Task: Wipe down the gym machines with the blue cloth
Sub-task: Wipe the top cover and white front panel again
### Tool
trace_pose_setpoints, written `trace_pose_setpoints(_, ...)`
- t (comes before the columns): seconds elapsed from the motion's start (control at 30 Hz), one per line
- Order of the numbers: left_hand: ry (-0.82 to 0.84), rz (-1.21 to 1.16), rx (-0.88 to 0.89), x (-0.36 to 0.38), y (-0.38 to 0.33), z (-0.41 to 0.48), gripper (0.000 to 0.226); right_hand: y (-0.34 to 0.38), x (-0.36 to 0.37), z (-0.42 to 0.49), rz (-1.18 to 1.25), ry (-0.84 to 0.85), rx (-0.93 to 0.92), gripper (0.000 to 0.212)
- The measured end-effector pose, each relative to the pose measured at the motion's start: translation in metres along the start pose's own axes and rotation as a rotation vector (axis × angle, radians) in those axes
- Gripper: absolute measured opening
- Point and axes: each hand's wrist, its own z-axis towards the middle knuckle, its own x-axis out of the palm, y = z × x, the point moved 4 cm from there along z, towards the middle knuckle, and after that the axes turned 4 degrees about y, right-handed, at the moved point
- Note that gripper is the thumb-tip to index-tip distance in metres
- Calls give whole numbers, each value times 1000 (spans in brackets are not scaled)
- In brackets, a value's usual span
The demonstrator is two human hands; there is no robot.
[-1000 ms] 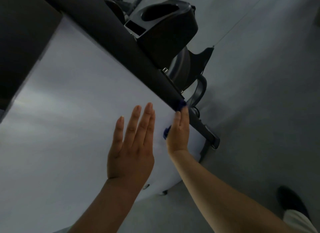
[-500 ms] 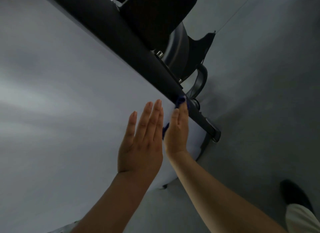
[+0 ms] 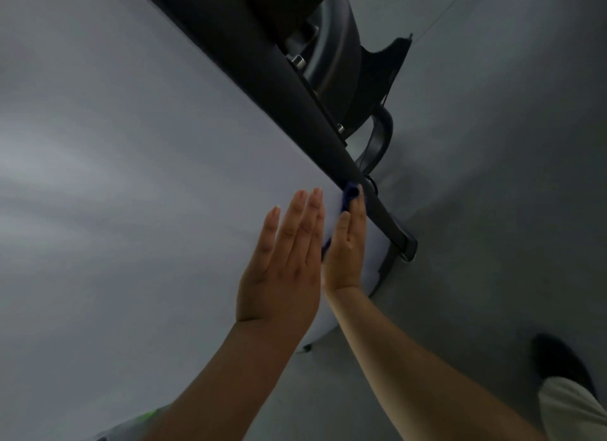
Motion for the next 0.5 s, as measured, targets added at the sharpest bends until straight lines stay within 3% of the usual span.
trace_pose_setpoints(0.07,13,-13,-11,6,-6,0,74,-31,-15,10,36,-67,208,51)
trace_pose_setpoints(0.13,24,-24,-19,9,-13,-1,73,-43,-19,16,-34,-75,263,53)
trace_pose_setpoints(0.3,18,-19,-5,27,-39,-6,73,-43,-6,13,-303,84,-172,53)
trace_pose_setpoints(0.37,40,-12,4,38,-51,-10,73,-68,-20,21,-157,43,-66,52)
trace_pose_setpoints(0.43,35,-13,-16,51,-63,-11,70,-93,-36,32,-6,-63,157,51)
trace_pose_setpoints(0.5,-8,-19,-63,62,-76,-11,68,-100,-44,40,28,-78,176,50)
